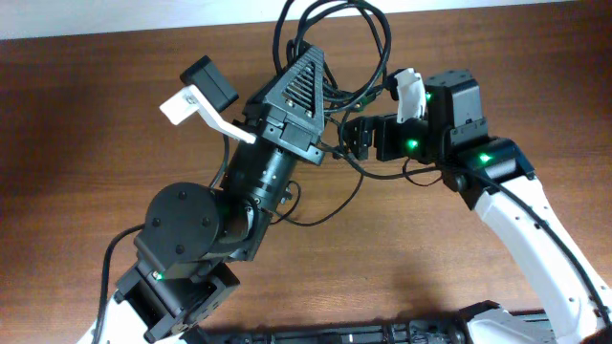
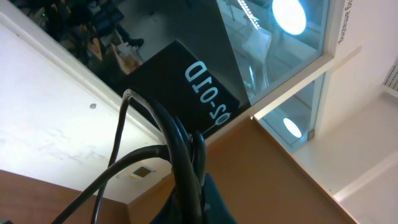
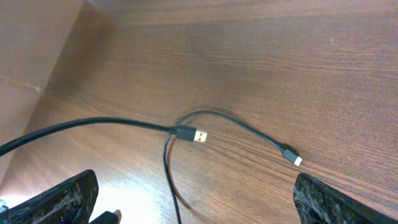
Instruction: Untangle cables
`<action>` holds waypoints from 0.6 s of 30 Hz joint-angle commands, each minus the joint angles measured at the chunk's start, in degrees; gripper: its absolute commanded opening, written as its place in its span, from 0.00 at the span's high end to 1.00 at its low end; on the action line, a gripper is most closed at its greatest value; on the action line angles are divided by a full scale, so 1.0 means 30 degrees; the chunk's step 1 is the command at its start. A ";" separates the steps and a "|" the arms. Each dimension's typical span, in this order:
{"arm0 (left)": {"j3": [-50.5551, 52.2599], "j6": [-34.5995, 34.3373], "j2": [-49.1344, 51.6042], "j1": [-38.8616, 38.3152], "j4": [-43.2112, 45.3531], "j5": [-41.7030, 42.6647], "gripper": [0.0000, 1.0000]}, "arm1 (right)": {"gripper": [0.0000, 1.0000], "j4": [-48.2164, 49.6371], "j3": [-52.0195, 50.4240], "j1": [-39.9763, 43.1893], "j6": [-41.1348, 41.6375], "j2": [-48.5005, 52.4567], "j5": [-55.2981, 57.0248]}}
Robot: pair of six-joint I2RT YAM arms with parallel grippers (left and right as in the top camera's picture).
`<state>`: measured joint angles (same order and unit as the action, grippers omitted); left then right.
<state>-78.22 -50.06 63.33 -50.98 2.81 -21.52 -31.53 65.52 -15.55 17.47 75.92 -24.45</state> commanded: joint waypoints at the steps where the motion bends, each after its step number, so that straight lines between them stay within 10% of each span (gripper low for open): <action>1: -0.0335 0.1180 -0.0109 0.0044 0.0342 -0.1457 1.00 | 0.00 -0.0153 0.0015 0.0073 -0.0947 -0.0022 0.0240; 18: -0.0342 0.5807 -0.0109 0.0044 -0.0335 -0.7111 1.00 | 0.01 -0.2863 0.0015 0.0087 -0.3257 -0.0022 0.3891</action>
<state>-78.22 -35.92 63.33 -50.98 2.79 -38.54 -39.57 65.49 -15.55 9.58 75.94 -15.38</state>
